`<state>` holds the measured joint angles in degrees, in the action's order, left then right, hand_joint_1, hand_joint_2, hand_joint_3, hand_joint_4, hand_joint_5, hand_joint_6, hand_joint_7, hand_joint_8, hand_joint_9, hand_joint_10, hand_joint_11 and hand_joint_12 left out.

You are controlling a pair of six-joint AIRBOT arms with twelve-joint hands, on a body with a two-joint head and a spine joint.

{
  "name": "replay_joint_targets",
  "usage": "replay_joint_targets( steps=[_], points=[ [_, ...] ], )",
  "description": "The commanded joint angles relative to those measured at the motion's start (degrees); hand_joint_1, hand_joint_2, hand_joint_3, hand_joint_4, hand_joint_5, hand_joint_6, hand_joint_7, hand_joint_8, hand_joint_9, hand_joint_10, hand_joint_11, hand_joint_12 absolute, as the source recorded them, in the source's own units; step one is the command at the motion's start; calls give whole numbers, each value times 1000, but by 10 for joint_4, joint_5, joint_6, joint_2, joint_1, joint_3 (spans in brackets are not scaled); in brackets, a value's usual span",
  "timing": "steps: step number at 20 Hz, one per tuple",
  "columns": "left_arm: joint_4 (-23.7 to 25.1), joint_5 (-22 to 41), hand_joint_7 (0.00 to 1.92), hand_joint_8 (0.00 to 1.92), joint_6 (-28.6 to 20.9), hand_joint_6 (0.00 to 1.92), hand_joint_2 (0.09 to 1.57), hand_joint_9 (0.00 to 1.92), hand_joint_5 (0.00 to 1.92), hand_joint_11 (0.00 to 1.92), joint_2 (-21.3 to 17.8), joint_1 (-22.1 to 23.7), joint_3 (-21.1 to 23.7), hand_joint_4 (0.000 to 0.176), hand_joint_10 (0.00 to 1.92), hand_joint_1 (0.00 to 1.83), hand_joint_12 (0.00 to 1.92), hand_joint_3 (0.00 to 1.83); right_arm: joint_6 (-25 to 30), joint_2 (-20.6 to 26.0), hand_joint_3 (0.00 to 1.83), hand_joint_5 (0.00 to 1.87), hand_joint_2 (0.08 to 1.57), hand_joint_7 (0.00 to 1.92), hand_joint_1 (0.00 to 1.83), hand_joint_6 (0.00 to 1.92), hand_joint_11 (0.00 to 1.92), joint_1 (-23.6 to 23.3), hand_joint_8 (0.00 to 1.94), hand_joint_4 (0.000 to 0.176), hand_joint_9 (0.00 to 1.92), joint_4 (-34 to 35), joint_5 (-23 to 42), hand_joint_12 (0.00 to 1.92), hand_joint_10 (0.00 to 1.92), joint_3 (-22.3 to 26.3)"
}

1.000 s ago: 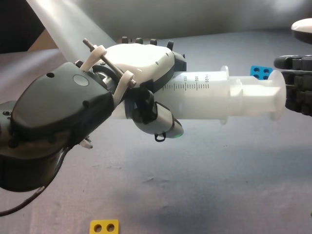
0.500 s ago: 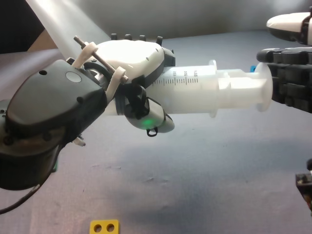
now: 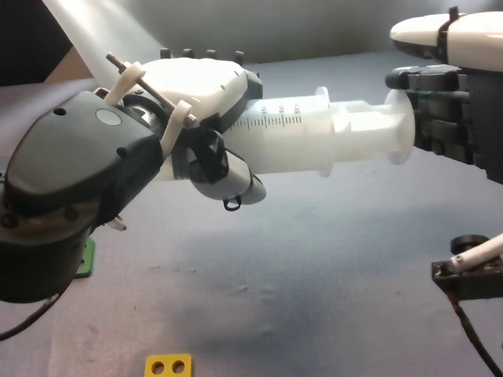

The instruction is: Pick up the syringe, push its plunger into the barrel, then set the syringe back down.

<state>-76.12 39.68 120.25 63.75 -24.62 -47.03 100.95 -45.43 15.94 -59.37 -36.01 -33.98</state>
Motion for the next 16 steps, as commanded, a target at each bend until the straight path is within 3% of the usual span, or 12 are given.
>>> replay_joint_targets(
  steps=[1, 6, 8, 16],
  points=[
    [54, -28, 804, 1351, -19, 1347, 1233, 696, 643, 487, 9, 15, 7, 0, 1525, 1341, 1467, 0, 3, -16, 2, 162, 1311, 159, 0, 6, 0, -14, 3, 0, 115, -17, 100, 151, 8, 9],
    [54, -28, 834, 1292, -18, 1300, 1213, 735, 689, 513, 9, 15, 8, 0, 1482, 1348, 1468, 0, 0, -45, 2, 163, 1317, 168, 0, 4, 0, -37, 2, 0, 135, -21, 94, 270, 7, 10],
    [53, -28, 830, 1290, -16, 1300, 1212, 739, 693, 517, 9, 15, 8, 0, 1485, 1348, 1471, 0, -2, -56, 1, 153, 1318, 151, 0, 9, 0, -40, 8, 0, 115, -22, 93, 183, 10, 9],
    [52, -28, 799, 1355, -15, 1326, 1227, 698, 679, 495, 8, 15, 9, 0, 1516, 1342, 1480, 0, -26, -120, 0, 148, 1314, 151, 0, 1, 0, -42, 1, 0, 118, -25, 98, 170, 5, 9]
  ],
)
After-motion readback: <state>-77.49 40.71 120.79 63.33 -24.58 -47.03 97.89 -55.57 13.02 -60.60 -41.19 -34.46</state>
